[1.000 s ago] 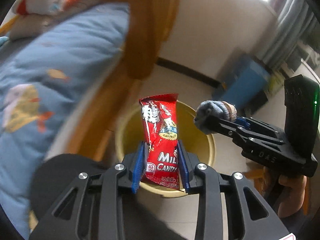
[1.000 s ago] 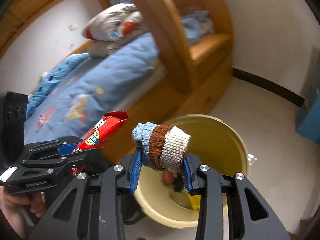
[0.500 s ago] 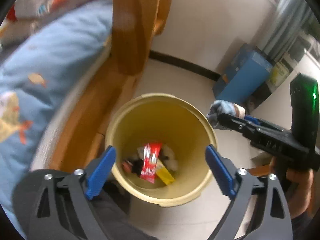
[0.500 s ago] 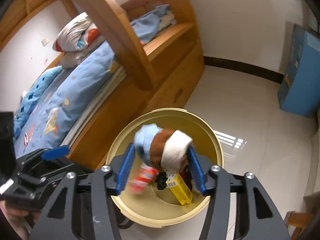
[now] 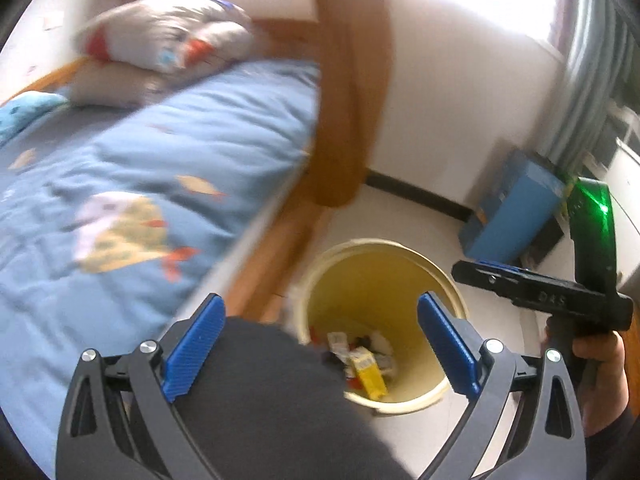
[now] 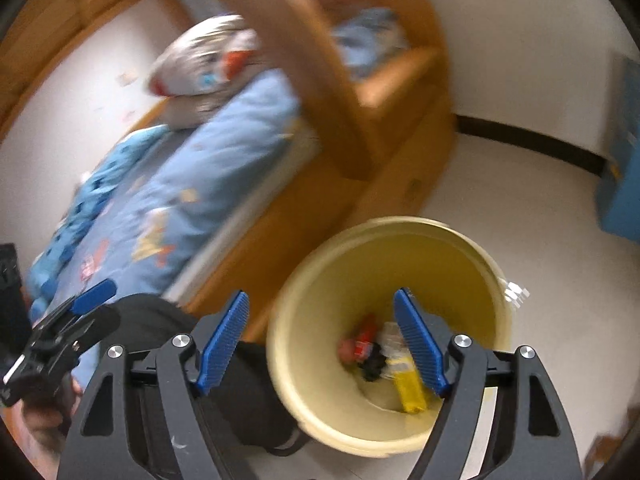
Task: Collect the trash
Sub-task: 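Swing both open tools back over the bed toward the amber bottle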
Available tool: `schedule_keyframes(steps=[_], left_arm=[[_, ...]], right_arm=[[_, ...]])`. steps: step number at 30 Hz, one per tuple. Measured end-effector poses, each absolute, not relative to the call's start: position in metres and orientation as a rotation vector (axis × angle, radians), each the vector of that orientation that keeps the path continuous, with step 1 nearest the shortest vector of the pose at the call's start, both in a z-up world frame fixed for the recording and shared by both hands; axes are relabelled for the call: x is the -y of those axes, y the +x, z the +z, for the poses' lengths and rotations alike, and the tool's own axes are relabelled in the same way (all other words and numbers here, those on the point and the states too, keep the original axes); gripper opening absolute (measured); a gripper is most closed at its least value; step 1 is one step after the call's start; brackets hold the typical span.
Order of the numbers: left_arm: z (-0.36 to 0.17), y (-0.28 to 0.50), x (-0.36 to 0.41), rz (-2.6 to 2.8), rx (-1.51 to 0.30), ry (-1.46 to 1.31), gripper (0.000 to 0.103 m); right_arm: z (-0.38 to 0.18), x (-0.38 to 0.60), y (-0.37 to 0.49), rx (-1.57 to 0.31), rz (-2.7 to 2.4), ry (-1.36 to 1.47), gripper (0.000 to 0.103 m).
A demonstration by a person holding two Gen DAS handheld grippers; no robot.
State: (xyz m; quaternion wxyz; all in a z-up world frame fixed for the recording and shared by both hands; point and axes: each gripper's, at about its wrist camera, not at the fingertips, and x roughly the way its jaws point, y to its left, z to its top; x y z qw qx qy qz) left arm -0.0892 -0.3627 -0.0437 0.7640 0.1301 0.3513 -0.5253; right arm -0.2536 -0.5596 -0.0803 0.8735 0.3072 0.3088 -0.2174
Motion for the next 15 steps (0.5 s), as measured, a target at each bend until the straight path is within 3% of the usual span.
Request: schedule_keyframes(steps=[6,15], left_arm=[[-0.034,-0.058,0.286,-0.926,-0.662,0.288,0.099],[-0.043,0.010,0.160,-0.596,-0.653,0.311,0.099]], right_arm=[[-0.060,0.501,-0.192,-0.579,-0.213,0.561,0.076],[-0.036,0.385,-0.082,-0.627,0.133,0.379,0.082]])
